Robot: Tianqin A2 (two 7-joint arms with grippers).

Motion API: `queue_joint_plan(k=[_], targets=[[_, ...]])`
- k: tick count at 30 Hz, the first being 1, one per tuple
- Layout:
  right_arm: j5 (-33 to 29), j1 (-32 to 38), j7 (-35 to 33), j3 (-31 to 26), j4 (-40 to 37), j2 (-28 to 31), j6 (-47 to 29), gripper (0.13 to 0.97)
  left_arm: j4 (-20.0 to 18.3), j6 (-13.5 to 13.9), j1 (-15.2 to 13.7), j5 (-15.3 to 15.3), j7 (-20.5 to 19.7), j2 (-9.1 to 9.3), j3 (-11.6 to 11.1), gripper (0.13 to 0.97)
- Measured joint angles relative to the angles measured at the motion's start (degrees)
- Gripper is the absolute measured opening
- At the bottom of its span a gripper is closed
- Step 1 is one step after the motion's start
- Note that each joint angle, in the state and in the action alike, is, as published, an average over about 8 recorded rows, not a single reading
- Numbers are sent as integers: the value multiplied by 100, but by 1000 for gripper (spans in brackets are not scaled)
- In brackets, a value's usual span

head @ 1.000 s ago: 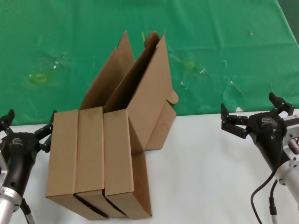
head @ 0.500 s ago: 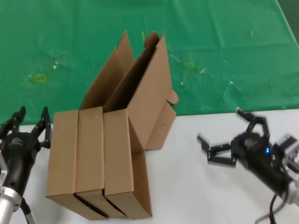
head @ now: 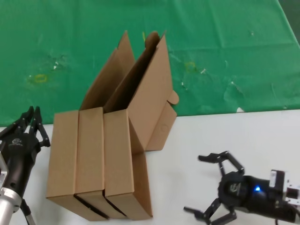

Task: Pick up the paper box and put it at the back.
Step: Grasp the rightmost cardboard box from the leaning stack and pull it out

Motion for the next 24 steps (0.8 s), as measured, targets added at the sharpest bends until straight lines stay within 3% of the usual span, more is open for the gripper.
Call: queue_joint_plan(k=[5, 24], targets=[[-276, 224, 0, -207, -44, -189, -394, 966, 0, 0, 0, 0, 0, 0, 0, 189], [-857, 400, 77, -523, 314, -992, -424, 966, 0, 0, 0, 1, -2, 0, 0, 144]])
